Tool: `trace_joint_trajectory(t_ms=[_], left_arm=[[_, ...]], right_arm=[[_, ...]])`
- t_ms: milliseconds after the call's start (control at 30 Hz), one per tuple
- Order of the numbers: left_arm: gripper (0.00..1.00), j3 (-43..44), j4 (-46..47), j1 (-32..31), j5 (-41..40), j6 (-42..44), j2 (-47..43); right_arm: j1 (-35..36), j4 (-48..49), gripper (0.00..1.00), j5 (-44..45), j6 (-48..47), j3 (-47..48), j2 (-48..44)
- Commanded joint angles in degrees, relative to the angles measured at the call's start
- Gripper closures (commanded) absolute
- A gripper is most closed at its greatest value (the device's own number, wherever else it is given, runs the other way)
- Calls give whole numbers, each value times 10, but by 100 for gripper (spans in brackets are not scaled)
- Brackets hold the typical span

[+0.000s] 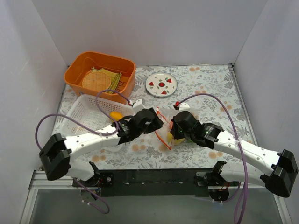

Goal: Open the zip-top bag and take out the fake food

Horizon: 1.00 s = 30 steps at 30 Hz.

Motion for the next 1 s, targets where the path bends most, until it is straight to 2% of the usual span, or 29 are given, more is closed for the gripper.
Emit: trace_joint_trajectory(t_ms=[0,133,267,400,533,600,667,700,767,833,900,933,967], left_arm=[[49,18,112,-27,58,4,70],[49,-10,199,-47,76,-1,120],[42,-34,279,-53,87,-2,145],[37,-36,310,-60,109,9,176],[25,-43,325,-81,120,16,186],[24,-49,329,-86,124,16,190],[24,-56,334,-91,128,14,190],[24,-63,335,-92,129,13,190],[25,-69,338,-95,133,10,190],[25,-75,343,-96,136,10,191],[25,-76,348,-98,143,10,195],[25,-79,351,-98,145,10,197],[25,-79,358,-99,148,11,198]], right_arm=[[5,-10,99,4,24,-8,-37],[10,-19,99,4,32,-10,-54],[22,-24,99,3,39,-6,-60],[25,-31,99,16,38,0,-60],[26,-47,99,37,28,21,-54],[25,-54,97,40,25,25,-50],[25,-64,75,46,25,30,-54],[25,-69,56,60,28,29,-58],[25,-77,39,76,32,22,-81],[25,-90,33,98,37,18,-106],[26,-101,32,107,49,15,-120],[25,-105,33,112,55,10,-132],[24,-111,39,113,72,3,-138]])
